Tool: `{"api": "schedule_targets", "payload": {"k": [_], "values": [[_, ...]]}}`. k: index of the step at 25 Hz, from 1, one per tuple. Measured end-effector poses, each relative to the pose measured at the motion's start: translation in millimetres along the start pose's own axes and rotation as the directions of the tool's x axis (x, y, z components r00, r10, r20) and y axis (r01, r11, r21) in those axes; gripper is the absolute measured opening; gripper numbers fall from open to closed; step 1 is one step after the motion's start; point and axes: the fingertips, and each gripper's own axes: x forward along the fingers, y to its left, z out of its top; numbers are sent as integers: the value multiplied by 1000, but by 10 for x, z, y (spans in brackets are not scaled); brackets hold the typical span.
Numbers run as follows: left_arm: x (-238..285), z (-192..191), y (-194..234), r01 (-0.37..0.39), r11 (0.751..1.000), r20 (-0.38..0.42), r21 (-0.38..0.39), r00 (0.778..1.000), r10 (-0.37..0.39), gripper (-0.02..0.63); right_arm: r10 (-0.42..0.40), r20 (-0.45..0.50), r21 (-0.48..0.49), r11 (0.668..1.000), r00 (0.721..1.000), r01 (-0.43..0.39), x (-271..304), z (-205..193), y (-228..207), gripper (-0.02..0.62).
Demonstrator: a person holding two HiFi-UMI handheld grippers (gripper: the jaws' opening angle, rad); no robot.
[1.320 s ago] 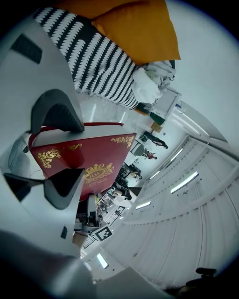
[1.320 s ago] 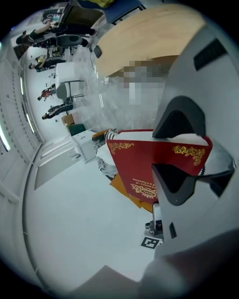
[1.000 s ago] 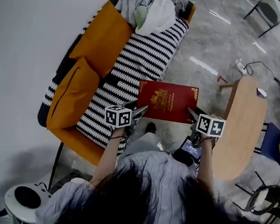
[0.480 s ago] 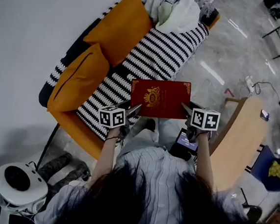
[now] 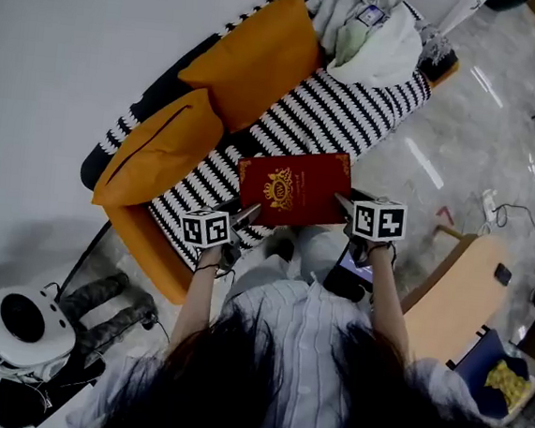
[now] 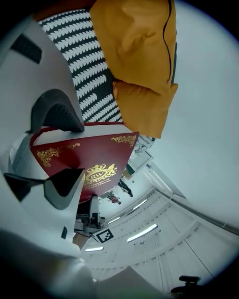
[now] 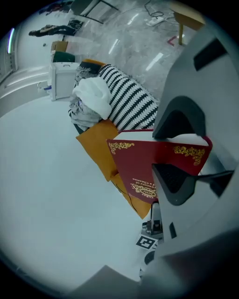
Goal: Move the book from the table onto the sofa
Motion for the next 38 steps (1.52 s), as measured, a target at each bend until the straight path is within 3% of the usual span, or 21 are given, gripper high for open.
{"api": "schedule_targets", "payload": {"k": [5,9,18,31,38], "values": [[252,68,118,-85,996,-60,8,995,85,258,17,-88,-108,994,996,-27,306,230,-168,181],[371,138,273,-139,990,-69,-24,988,138,258,45,-140,-137,989,989,-64,589,377,-244,179],[647,167,784,-215,967,-56,-137,976,209,258,97,-235,-149,980,967,-134,1378,565,-398,178],[1093,-12,1762,-245,930,-53,-276,969,239,258,143,-277,-55,985,950,-164,2637,422,-615,172],[1285,-177,2088,-267,922,-78,-281,964,255,258,152,-290,-93,978,945,-186,3074,316,-704,170]]}}
